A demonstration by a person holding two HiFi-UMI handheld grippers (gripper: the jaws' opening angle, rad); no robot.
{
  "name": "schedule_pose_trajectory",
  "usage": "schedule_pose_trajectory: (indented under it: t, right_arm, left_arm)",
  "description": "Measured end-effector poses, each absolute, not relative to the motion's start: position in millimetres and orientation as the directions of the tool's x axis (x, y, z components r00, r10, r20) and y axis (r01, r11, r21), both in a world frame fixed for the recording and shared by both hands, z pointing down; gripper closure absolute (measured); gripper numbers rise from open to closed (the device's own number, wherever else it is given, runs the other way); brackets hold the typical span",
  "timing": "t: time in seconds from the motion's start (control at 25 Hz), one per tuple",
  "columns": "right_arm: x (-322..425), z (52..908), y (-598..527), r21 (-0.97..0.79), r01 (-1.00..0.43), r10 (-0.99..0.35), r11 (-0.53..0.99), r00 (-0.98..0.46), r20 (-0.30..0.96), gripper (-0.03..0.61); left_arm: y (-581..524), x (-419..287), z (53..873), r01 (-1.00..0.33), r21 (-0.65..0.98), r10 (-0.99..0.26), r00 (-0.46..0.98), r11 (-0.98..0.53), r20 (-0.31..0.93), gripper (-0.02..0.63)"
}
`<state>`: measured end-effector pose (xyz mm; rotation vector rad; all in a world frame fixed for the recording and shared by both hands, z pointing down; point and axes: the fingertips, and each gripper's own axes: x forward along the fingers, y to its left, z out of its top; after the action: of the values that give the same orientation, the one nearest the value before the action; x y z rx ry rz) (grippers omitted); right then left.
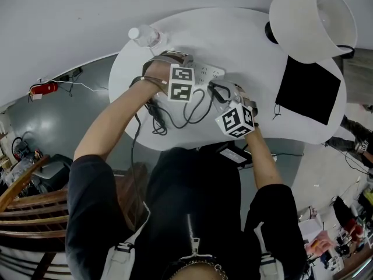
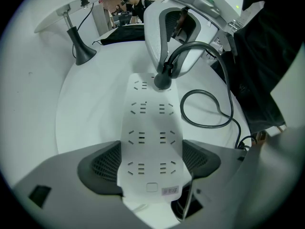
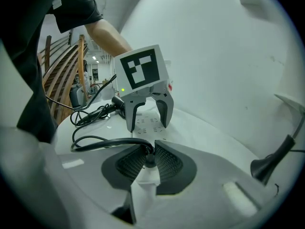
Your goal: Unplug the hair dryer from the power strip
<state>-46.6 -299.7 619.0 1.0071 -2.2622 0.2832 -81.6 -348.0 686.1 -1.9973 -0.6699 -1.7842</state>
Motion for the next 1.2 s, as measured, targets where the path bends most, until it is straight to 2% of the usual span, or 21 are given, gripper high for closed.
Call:
schedule_pose_trajectory:
  t: [0.44, 0.76, 1.0, 1.2]
  right_arm:
    - [-51.8, 622.0, -295.7, 0.145, -0.666, -0.574, 0.731, -0.487, 0.658, 0.526]
    - [-44.7, 616.5, -302.9, 0.011, -0.747, -0.589, 0.664, -0.515, 0.623, 0.528]
    - [-52.2, 620.7, -295.1, 0.16, -0.674, -0.587, 0.721, -0.473, 0.657, 0.529]
    - [-49.5, 619.6, -297.1, 0.118, -0.69, -0.58, 0.714, -0.488, 0.652, 0.529]
  left_arm:
    - [-349.0, -81.9, 686.2, 0.579, 0.034, 0.095, 0.075, -0.814, 0.993, 0.229]
    - [-348.4, -81.4, 686.9, 0.58, 0.034, 0.094, 0.074, -0.814, 0.993, 0.229]
    - [-348.8, -81.2, 686.5, 0.581, 0.033, 0.09, 0.07, -0.813, 0.993, 0.229]
    - [-348.2, -80.6, 687.8, 0.582, 0.034, 0.089, 0.066, -0.813, 0.994, 0.229]
